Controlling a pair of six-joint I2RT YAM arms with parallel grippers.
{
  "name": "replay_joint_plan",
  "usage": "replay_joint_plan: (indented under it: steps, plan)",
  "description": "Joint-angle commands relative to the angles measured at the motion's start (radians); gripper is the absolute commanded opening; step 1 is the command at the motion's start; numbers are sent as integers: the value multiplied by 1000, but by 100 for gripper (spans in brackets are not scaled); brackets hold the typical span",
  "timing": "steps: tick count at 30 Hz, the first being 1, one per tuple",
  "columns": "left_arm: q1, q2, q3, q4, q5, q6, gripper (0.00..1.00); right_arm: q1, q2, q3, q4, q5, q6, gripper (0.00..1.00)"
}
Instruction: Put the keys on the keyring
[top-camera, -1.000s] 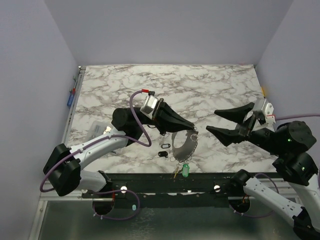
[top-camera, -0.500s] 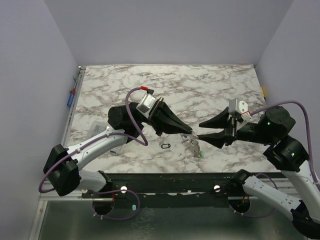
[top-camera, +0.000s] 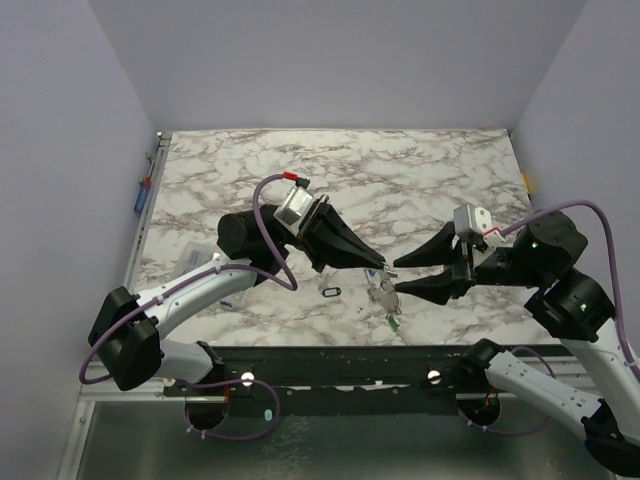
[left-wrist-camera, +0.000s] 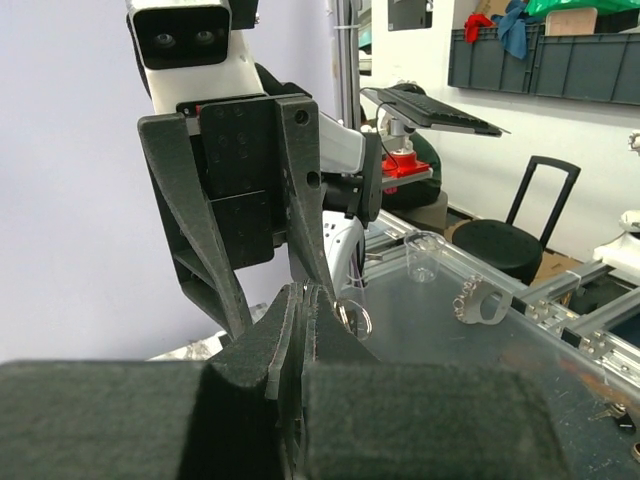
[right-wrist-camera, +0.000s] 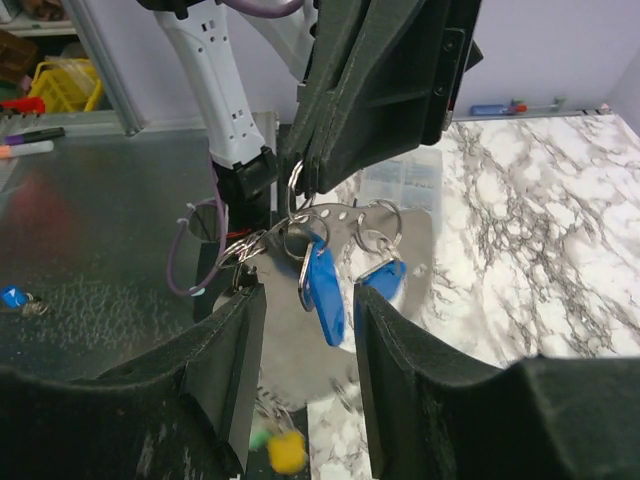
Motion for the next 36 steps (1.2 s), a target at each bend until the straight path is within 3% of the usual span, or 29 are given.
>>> replay_joint_plan:
  steps: [1, 16, 20, 27, 36]
  plan:
    - [3, 5, 44, 53, -22, -5, 0, 6, 8, -10, 17, -72, 29, 47]
    - [2, 4, 37, 84, -46, -27, 0, 6, 23, -55, 111, 1, 53, 29]
    - [2, 1, 32, 92, -52, -29, 0, 6, 24, -55, 127, -4, 65, 28]
    - [3, 6, 27, 102, -65, -25, 0, 6, 31, -52, 136, -46, 81, 35]
    - [2, 11, 25, 111, -72, -25, 0, 7, 28, -64, 146, -53, 82, 8]
